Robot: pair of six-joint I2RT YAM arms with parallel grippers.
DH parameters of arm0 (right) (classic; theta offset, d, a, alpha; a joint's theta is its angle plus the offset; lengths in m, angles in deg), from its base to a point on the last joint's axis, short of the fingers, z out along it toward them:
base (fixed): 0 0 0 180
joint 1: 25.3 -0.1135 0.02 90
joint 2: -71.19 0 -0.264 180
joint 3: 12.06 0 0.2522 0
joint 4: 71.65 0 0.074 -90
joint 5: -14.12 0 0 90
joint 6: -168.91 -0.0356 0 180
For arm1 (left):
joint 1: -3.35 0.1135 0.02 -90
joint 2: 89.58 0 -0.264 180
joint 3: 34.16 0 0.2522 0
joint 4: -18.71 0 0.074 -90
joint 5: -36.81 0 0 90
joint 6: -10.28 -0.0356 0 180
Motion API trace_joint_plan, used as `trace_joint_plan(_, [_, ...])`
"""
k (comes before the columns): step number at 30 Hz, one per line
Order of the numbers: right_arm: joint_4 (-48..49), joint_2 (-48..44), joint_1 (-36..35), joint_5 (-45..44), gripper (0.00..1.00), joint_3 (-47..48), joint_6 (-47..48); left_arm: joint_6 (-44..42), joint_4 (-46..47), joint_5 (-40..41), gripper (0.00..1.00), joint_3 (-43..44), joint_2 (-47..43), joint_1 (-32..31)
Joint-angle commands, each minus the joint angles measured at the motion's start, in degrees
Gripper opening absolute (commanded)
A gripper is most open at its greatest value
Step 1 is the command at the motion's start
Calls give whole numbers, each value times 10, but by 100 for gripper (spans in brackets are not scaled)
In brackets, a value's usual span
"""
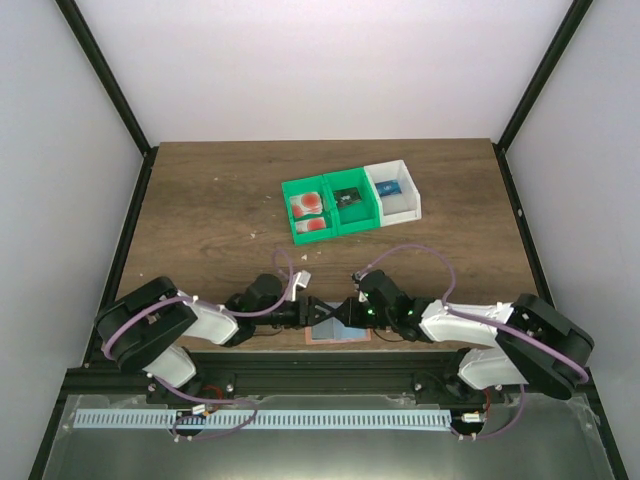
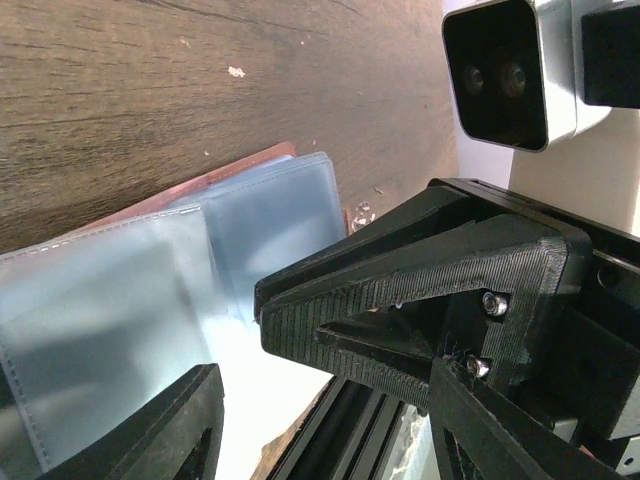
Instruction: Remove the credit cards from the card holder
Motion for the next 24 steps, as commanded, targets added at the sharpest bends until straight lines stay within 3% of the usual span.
trace_joint_plan(1, [-15, 3, -7, -2, 11, 2, 9, -10, 0, 6, 58, 5, -11, -3])
trace_joint_plan(12, [-32, 34, -8, 10, 16, 18, 8, -58, -150, 87, 59, 2, -106, -4])
trace_joint_plan(21, [-30, 41, -11, 7, 16, 29, 5, -53, -127, 79, 60, -4, -84, -3])
trace_joint_plan(24, [-44, 48, -11, -11, 9, 31, 5, -47, -118, 75, 60, -8, -77, -3])
